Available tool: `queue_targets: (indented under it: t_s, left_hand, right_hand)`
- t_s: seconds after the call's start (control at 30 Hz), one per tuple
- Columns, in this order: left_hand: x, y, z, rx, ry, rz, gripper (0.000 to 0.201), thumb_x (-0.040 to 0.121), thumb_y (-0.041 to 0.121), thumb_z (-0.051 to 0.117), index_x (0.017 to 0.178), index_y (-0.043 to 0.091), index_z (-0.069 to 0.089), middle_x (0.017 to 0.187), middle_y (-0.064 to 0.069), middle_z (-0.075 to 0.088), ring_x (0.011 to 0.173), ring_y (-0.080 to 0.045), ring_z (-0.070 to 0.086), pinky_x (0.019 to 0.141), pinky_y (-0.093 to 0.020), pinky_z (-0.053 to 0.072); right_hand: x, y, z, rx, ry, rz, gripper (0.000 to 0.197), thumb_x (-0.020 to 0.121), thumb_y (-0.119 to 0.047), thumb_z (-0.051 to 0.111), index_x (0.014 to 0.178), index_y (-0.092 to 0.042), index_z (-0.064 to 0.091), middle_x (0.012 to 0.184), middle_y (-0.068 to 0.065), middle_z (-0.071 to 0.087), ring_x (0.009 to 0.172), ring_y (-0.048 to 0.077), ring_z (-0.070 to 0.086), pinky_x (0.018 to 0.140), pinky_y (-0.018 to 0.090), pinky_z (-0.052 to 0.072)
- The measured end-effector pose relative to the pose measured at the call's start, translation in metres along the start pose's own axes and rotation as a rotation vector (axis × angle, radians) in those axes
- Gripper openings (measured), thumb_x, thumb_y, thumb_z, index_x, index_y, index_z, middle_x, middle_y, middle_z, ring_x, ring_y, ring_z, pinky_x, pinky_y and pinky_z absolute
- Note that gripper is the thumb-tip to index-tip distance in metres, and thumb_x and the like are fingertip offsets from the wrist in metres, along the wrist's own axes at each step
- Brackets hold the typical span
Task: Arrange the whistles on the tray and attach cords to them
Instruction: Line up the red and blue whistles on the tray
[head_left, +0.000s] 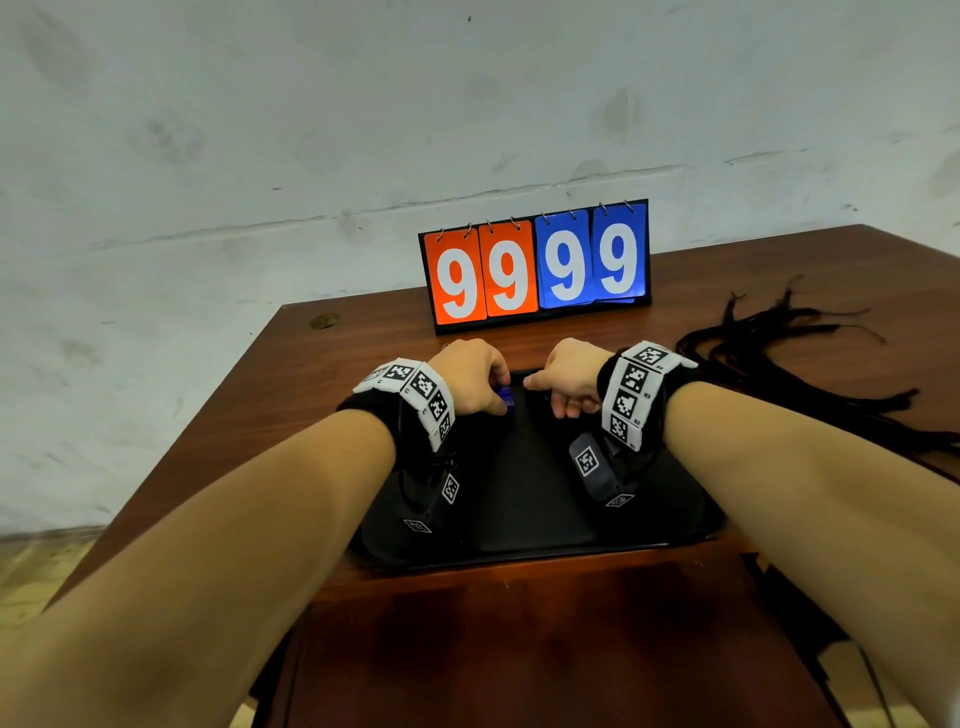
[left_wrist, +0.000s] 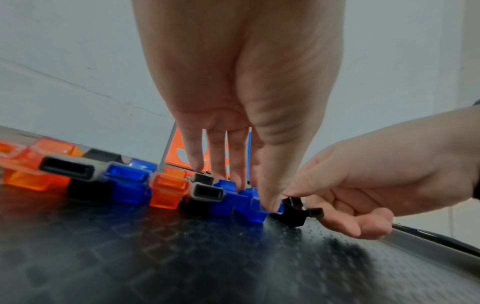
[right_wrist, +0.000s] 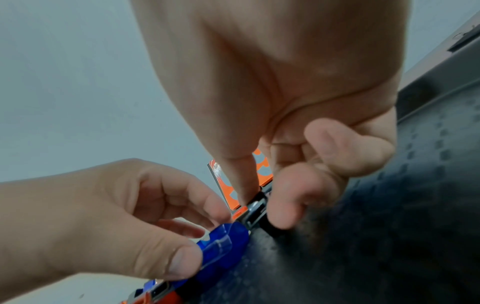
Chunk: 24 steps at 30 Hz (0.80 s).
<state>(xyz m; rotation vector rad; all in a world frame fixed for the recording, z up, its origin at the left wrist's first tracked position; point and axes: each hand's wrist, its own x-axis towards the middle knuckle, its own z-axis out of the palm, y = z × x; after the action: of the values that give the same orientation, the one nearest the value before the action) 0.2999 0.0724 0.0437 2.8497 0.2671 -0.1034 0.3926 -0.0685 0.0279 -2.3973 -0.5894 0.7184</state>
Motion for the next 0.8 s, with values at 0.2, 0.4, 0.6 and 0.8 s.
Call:
queue_targets:
  t_s: [0.2,0.4,0.6,0.8]
  left_hand:
    - [0.0,-0.001,0.001,0.0,0.019,-0.005,0.033,0.077,0.029,0.08,0.107,0.019,0.07,0.105,0.004,0.066,0.096,-0.015,0.061,0.085,-0.029,0.052]
    - [0.001,-0.003,0.002,0.002,0.03,0.005,0.032,0.075,0.028,0.081,0.104,0.018,0.071,0.1,0.003,0.066,0.092,-0.015,0.062,0.083,-0.03,0.054]
    - [0.0,-0.004,0.0,-0.003,0.013,0.016,0.029,0.078,0.031,0.079,0.102,0.018,0.071,0.097,0.005,0.066,0.089,-0.013,0.062,0.08,-0.027,0.052]
    - [-0.002,-0.025,-0.026,-0.119,0.105,-0.061,0.012,0.089,0.027,0.066,0.098,0.02,0.071,0.099,0.007,0.066,0.091,-0.008,0.061,0.08,-0.023,0.049]
  right_hand:
    - [0.007,-0.003,0.0,0.065,-0.012,-0.01,0.037,0.094,-0.029,0.063,0.104,0.008,0.064,0.066,0.01,0.067,0.041,0.015,0.055,0.035,0.019,0.038]
    - [0.011,-0.01,0.007,0.129,-0.071,-0.016,0.037,0.096,-0.026,0.061,0.109,0.008,0.065,0.073,0.012,0.069,0.051,0.016,0.059,0.042,0.022,0.041]
    - [0.007,-0.013,0.006,0.135,-0.079,-0.02,0.036,0.097,-0.026,0.059,0.113,0.006,0.063,0.072,0.013,0.066,0.051,0.017,0.059,0.042,0.023,0.042]
    - [0.006,-0.017,-0.012,0.106,-0.001,-0.058,0.026,0.095,-0.03,0.06,0.112,-0.01,0.061,0.075,0.007,0.066,0.053,0.015,0.057,0.044,0.023,0.043]
